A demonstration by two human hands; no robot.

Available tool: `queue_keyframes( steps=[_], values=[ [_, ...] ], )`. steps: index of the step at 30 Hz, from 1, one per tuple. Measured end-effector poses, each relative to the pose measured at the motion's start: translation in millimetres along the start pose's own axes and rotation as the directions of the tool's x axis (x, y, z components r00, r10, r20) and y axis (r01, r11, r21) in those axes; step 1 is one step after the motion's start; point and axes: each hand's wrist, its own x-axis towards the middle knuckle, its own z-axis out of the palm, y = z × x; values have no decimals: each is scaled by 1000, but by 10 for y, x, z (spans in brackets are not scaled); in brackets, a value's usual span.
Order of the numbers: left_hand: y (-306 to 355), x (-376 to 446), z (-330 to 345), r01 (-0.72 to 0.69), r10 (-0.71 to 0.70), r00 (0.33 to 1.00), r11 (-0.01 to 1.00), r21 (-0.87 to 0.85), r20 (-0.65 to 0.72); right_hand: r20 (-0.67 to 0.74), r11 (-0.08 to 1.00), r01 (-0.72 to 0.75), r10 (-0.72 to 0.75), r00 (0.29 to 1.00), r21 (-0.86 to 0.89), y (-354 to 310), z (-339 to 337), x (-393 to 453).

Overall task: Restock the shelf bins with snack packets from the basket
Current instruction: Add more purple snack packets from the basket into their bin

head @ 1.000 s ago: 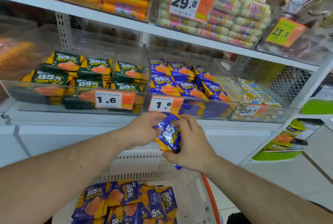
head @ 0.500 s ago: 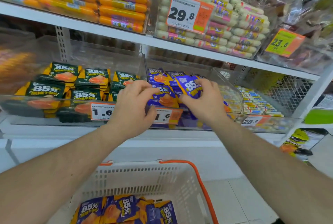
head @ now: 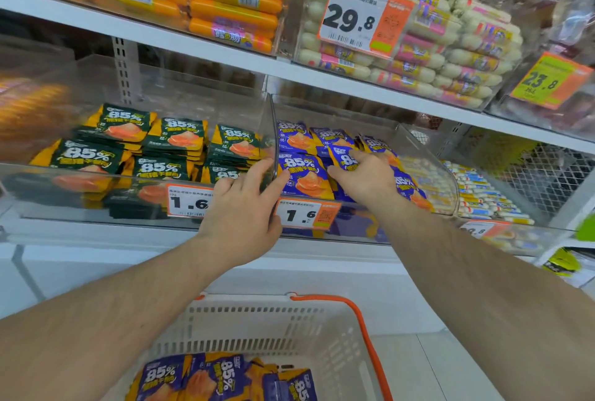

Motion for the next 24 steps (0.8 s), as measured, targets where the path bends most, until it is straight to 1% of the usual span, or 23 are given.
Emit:
queue_keyframes(
  steps=[3, 5, 8, 11, 18, 24],
  values=[
    [12, -6, 10, 0, 0, 1000, 1000, 19, 4, 72, 991, 14, -5, 997, -132, 15, 18, -49],
    [7, -5, 9, 5, -5, 1000, 1000, 28, 7, 124, 982, 13, 11, 992, -187, 19, 14, -77],
    [12, -7, 9, 7, -7, 1000, 1000, 28, 24, 178, 971, -16, 60, 982, -237, -20, -24, -144],
    [14, -16, 0, 8, -8, 1000, 999, 39, 24, 212, 964, -18, 77, 974, -267, -58, -73, -212],
    [13, -27, -28, -3, 1, 999, 999, 46, 46, 212, 949, 13, 58, 976, -316, -68, -102, -331],
    [21, -28, -41, 2, -5, 998, 999, 51, 64, 177, 958, -7, 60, 982, -287, -53, -94, -393]
  ],
)
